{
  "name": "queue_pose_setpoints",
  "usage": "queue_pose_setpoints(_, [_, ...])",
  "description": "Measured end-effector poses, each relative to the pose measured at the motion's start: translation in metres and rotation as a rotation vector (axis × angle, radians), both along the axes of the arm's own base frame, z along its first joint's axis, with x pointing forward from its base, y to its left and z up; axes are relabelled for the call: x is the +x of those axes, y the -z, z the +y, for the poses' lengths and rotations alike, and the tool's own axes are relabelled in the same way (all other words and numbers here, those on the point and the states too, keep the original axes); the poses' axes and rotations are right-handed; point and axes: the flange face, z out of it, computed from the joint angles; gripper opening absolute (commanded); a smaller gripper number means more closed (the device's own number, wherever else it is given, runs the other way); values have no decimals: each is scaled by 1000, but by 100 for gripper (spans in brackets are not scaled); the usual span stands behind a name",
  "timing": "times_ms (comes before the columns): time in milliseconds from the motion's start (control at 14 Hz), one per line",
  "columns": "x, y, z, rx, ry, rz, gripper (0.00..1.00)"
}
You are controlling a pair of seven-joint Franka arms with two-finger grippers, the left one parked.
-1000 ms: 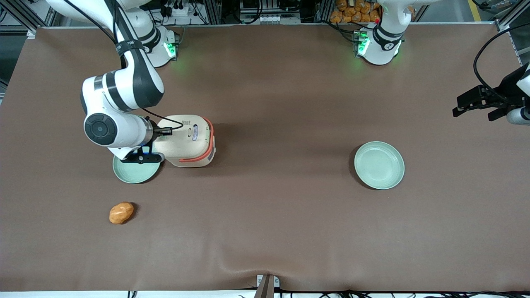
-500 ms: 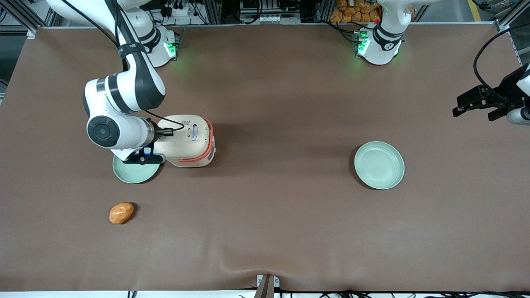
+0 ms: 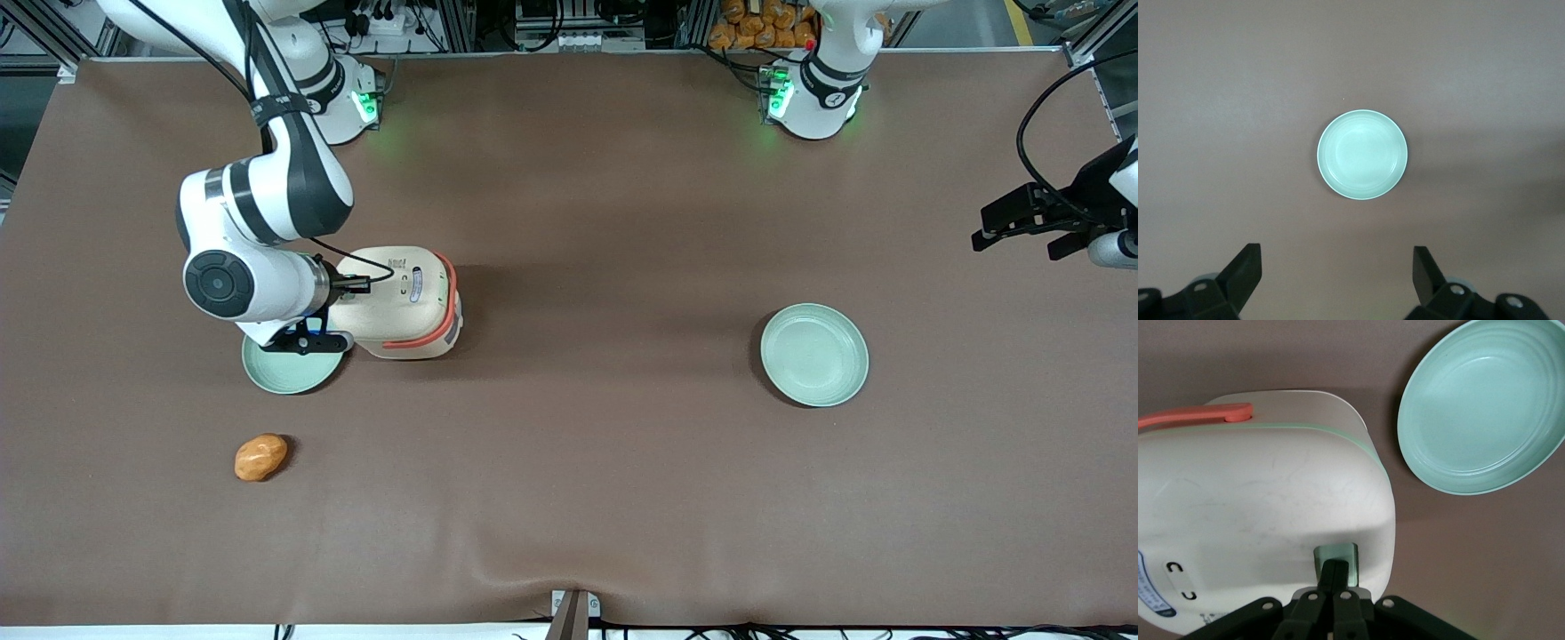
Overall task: Press rice cooker button with right arm
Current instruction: 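Lower the closed right gripper and press down on the green button, then lift the right gripper away as the cooker lid springs open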
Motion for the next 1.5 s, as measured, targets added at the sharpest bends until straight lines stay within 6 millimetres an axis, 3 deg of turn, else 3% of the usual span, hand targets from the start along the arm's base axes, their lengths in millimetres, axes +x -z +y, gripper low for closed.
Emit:
queue_pose_setpoints(286, [4, -33, 2, 15, -3, -39, 0])
queue_pose_setpoints(571, [1, -96, -1, 45, -7, -108, 0])
queue_pose_setpoints(643, [-1, -114, -7, 55, -9, -130, 57])
queue_pose_setpoints(714, [-3, -131, -17, 68, -13, -157, 100])
queue_pose_setpoints(857, [0, -157, -54, 99, -31, -207, 100])
queue_pose_setpoints(1000, [8, -174, -107, 120, -33, -248, 100])
queue_pose_setpoints(1143, [14, -189, -144, 124, -9, -283, 100])
queue_pose_setpoints(1500, [-9, -242, -171, 85, 6, -320, 100])
